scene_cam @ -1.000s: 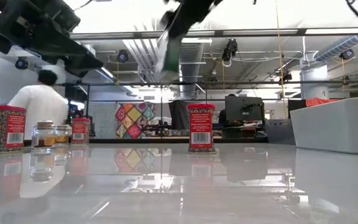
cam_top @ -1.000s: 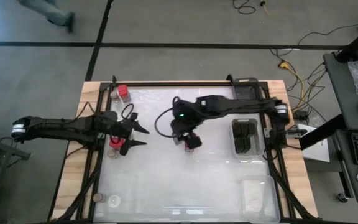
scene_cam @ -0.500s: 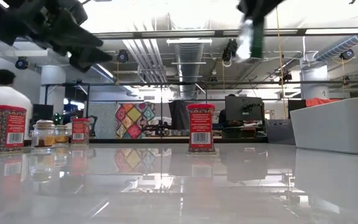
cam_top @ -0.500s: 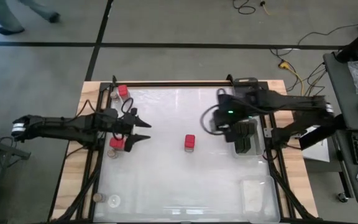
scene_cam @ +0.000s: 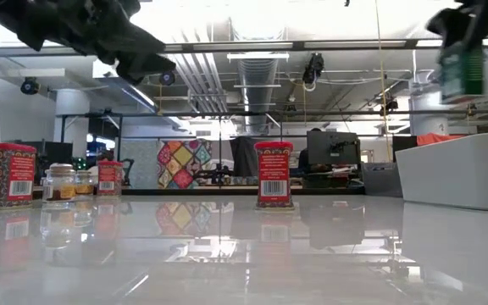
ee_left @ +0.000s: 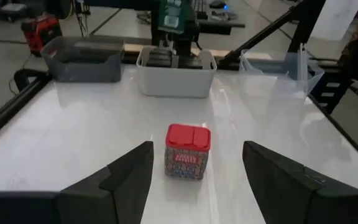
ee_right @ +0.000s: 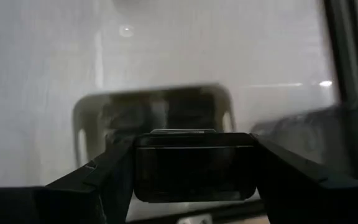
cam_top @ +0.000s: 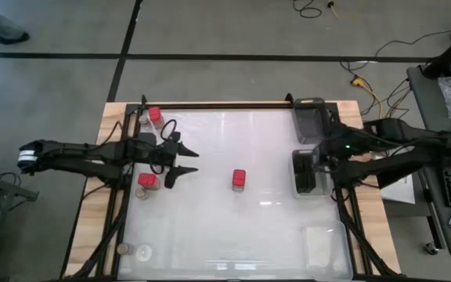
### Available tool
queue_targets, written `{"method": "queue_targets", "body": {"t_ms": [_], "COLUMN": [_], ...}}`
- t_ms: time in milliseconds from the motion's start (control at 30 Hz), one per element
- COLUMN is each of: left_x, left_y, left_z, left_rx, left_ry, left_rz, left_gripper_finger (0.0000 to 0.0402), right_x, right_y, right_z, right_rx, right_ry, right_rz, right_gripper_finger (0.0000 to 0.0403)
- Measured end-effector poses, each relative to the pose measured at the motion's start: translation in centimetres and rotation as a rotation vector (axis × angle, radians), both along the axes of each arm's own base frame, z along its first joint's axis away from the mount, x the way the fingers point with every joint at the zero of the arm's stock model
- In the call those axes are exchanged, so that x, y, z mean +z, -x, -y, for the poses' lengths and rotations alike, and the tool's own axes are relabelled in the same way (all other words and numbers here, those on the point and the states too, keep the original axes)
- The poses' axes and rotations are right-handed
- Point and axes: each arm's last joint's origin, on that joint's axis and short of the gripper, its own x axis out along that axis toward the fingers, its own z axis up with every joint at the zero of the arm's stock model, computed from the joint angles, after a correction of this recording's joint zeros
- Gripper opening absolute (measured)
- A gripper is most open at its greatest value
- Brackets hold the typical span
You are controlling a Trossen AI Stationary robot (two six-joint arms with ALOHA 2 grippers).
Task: Sort spices by type
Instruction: Put the green seasoning can into the gray bin
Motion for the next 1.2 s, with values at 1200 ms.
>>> {"method": "queue_targets", "body": {"t_ms": [1200], "left_x": [-2.2], "left_y": [-2.6], "left_z": [-0.4], "left_rx": [0.012], "left_ry": [-0.056], "left_rz": [-0.005], "left_gripper_finger": [0.0232], "right_x": [-7.9], "right_y": [1.2], "right_z": [-0.6], "right_rx": [-0.006], "right_ry": [-0.207], "right_rz": [-0.08], "right_gripper_finger": [0.0265]}}
